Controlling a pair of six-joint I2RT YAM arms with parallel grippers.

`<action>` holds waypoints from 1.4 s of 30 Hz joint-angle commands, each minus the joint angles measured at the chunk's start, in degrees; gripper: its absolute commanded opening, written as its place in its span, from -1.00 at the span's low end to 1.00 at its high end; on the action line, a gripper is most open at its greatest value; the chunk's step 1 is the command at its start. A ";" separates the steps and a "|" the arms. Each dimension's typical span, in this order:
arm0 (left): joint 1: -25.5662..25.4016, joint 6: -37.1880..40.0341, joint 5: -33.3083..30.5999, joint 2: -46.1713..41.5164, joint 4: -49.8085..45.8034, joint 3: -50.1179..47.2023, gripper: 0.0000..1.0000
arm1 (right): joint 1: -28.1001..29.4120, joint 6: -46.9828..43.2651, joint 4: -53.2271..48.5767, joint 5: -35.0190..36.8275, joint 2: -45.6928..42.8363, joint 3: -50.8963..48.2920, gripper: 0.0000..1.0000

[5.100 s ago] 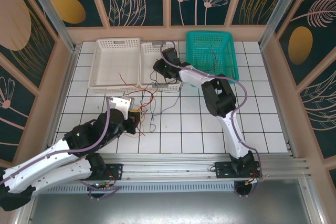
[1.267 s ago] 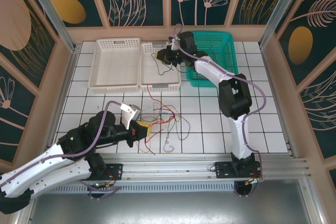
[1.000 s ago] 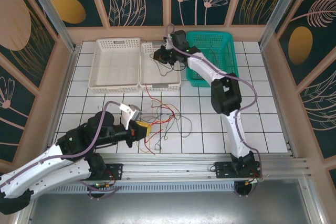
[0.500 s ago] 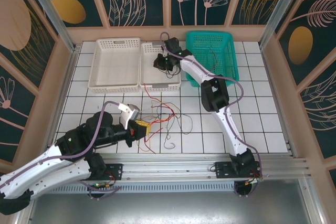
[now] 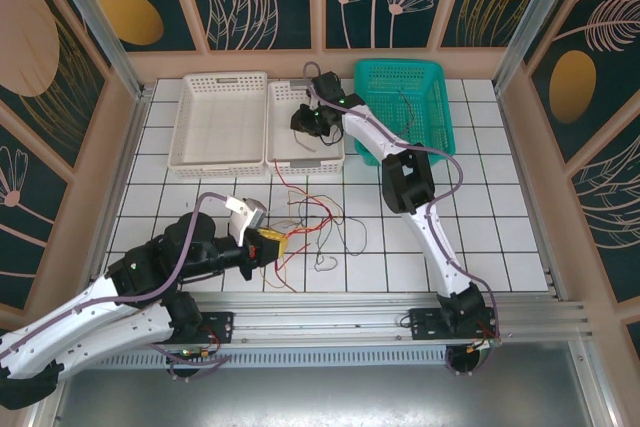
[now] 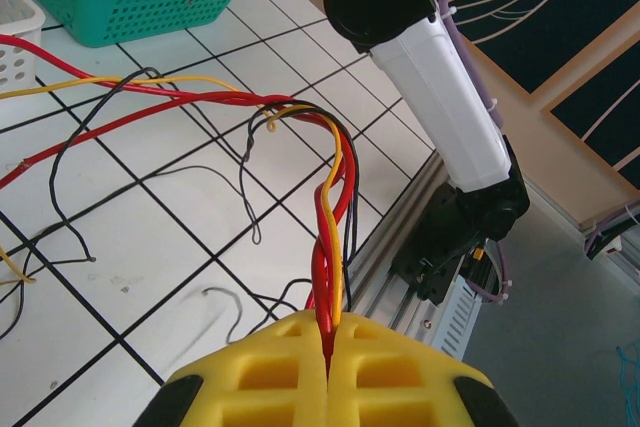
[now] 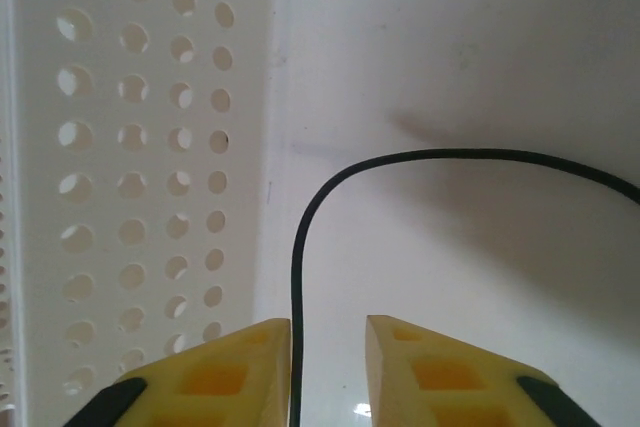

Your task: Untangle the cables

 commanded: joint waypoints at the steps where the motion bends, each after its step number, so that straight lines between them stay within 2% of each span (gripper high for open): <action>1: 0.26 0.52 -0.26 -0.14 1.99 -0.68 -1.00 | 0.48 -1.67 -2.22 1.20 -5.34 1.63 -0.41; 8: 0.22 0.52 -0.50 -0.31 1.91 -0.70 -1.00 | 2.33 -2.61 -3.09 2.22 -9.50 1.93 -0.15; 14: 0.19 0.33 -2.05 -0.23 1.47 -0.57 -1.00 | 2.24 -5.58 -5.34 11.30 -18.05 0.96 0.03; 17: 0.25 0.09 -4.14 0.28 0.81 -0.31 -1.00 | 1.89 -7.03 -5.03 13.00 -24.88 -3.55 0.09; 22: 0.20 -1.04 -11.09 1.77 -1.17 0.78 -1.00 | 1.96 -8.65 1.44 12.34 -42.28 -22.84 0.17; 25: 0.20 -1.86 -15.68 2.72 -1.47 1.23 -1.00 | 2.06 -8.12 9.59 10.51 -55.79 -41.30 0.25; 28: 0.23 -2.35 -17.54 3.89 -1.04 1.32 -1.00 | 2.24 -8.19 13.66 8.88 -66.85 -56.59 0.29; 33: 0.22 -2.94 -17.13 4.57 0.59 0.90 -1.00 | 3.30 -7.01 20.62 7.48 -81.90 -81.30 0.35; 38: 0.21 -3.50 -15.23 4.55 3.20 -0.21 -1.00 | 6.19 -4.89 32.92 4.92 -89.71 -100.81 0.41; 42: 0.25 -4.31 -13.01 4.18 5.02 -0.78 -1.00 | 9.55 -4.90 40.20 6.60 -90.83 -107.81 0.42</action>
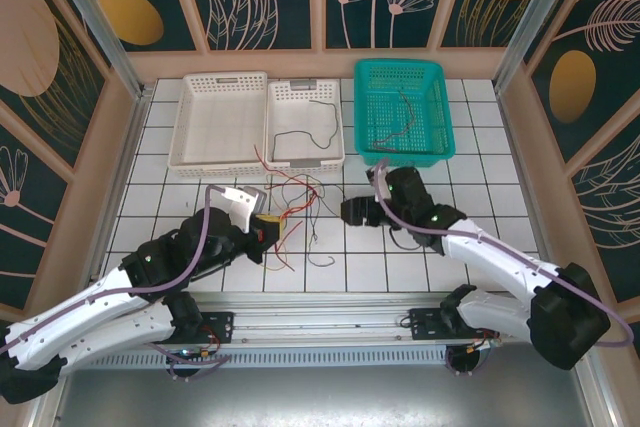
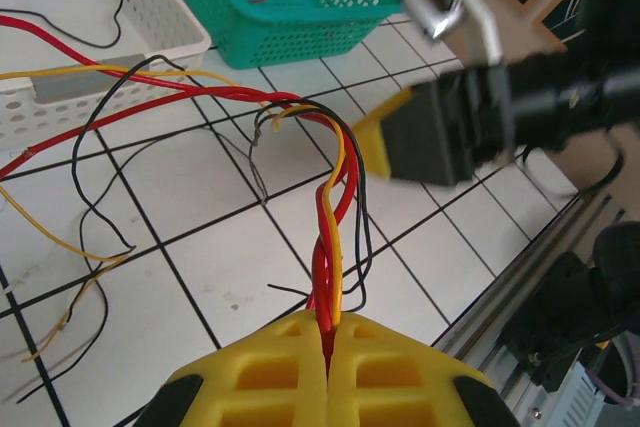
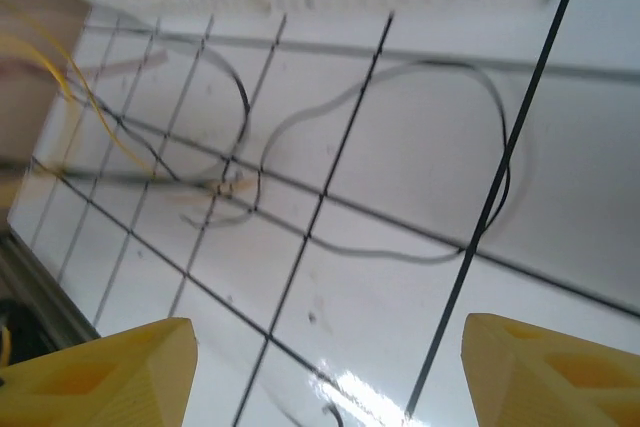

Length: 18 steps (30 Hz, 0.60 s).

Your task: Untangle the cables

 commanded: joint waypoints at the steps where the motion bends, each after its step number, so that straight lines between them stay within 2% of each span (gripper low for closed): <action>1: 0.23 -1.37 2.31 -0.58 3.90 -0.83 -1.00 | 2.58 0.12 13.52 0.97 -1.85 -3.12 0.42; 9: 0.20 -2.59 2.90 -0.45 3.52 -0.39 -1.00 | 6.64 -2.65 21.92 2.84 -1.31 -5.47 0.42; 18: 0.23 -3.74 1.94 -0.43 3.98 -1.46 -1.00 | 9.70 -2.09 26.24 -0.04 -12.85 -10.07 0.40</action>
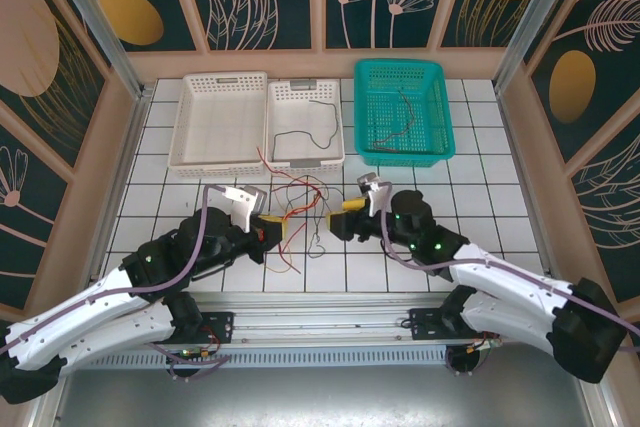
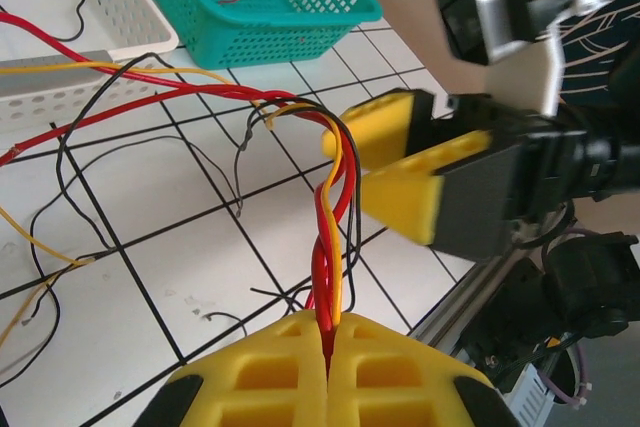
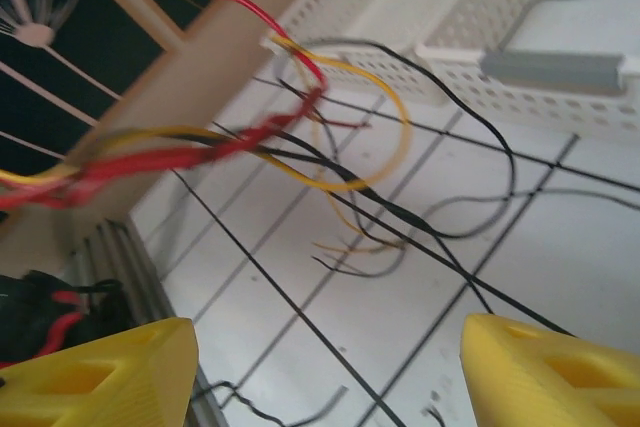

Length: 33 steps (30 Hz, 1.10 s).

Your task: Untangle the cables

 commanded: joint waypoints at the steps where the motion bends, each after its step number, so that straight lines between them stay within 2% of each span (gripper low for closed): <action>1: 0.24 -0.94 -0.35 -0.36 2.20 -1.17 -1.00 | 0.55 0.35 4.73 -1.78 -3.25 -1.60 0.40; 6: 0.23 -1.20 0.44 0.21 3.08 -1.79 -1.00 | 0.81 3.99 9.43 -4.31 -2.89 -2.40 0.40; 13: 0.25 -1.64 0.56 -0.24 3.52 -2.22 -1.00 | 2.27 6.02 12.71 -6.07 2.83 -0.79 0.36; 19: 0.24 -2.06 1.29 0.00 4.52 -3.05 -1.00 | 3.54 7.24 15.07 -4.14 6.92 0.70 0.20; 24: 0.26 -1.99 1.42 0.00 4.29 -3.03 -1.00 | 3.54 7.36 14.91 -1.68 8.26 1.62 -0.18; 31: 0.26 -2.01 0.95 -1.18 2.75 -3.11 -1.00 | 3.45 5.40 8.39 3.25 5.42 2.39 -0.97; 33: 0.21 -2.17 0.95 -1.54 2.11 -3.26 -1.00 | 3.10 4.81 5.47 6.39 3.06 2.44 -1.00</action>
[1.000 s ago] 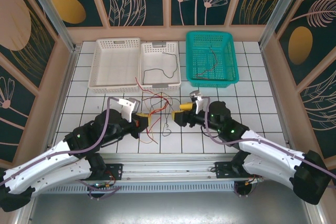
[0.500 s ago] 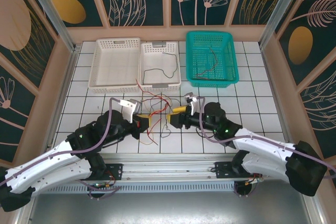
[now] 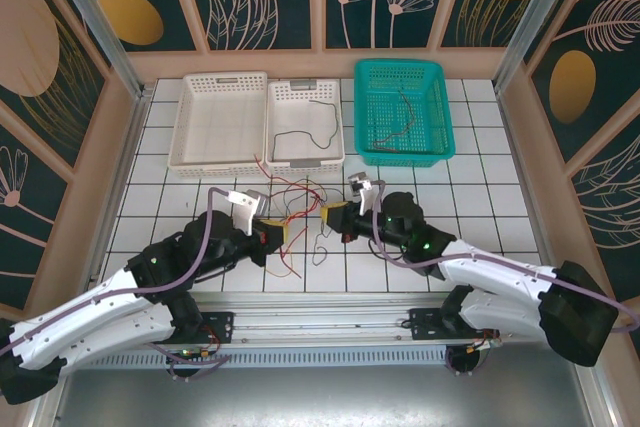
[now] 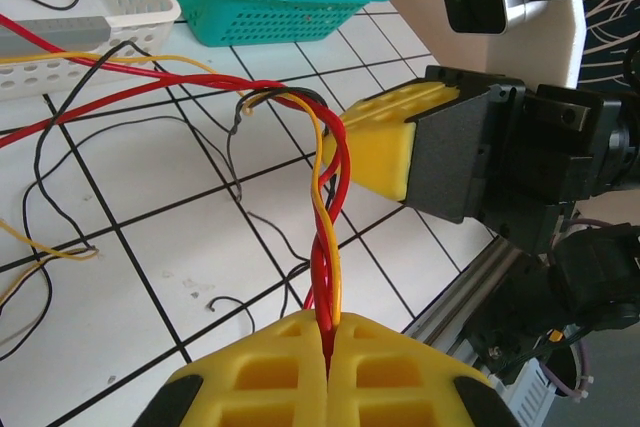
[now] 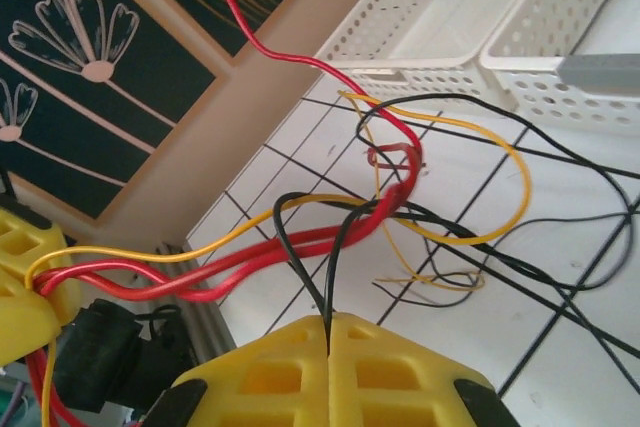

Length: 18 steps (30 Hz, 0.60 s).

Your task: Untangle the cables

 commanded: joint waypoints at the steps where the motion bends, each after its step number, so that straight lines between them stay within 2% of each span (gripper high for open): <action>1: 0.26 -0.83 0.23 -1.29 0.25 -0.45 -1.00 | -0.42 -1.85 -5.34 6.76 -4.43 2.19 -1.00; 5: 0.19 -1.26 -0.33 -2.01 -1.87 -0.17 -1.00 | -3.28 -2.06 -12.85 12.09 -8.63 3.48 -1.00; 13: 0.19 -0.91 -4.54 -1.46 -10.26 4.73 -1.00 | -16.52 2.06 -22.61 11.24 -16.43 3.64 -1.00; 16: 0.27 -0.12 -6.71 -1.55 -13.54 6.87 -1.00 | -18.95 2.60 -25.86 11.37 -18.79 4.14 -1.00; 18: 0.23 0.47 -7.83 -1.57 -15.50 8.34 -1.00 | -22.86 2.78 -28.24 11.72 -20.38 4.75 -1.00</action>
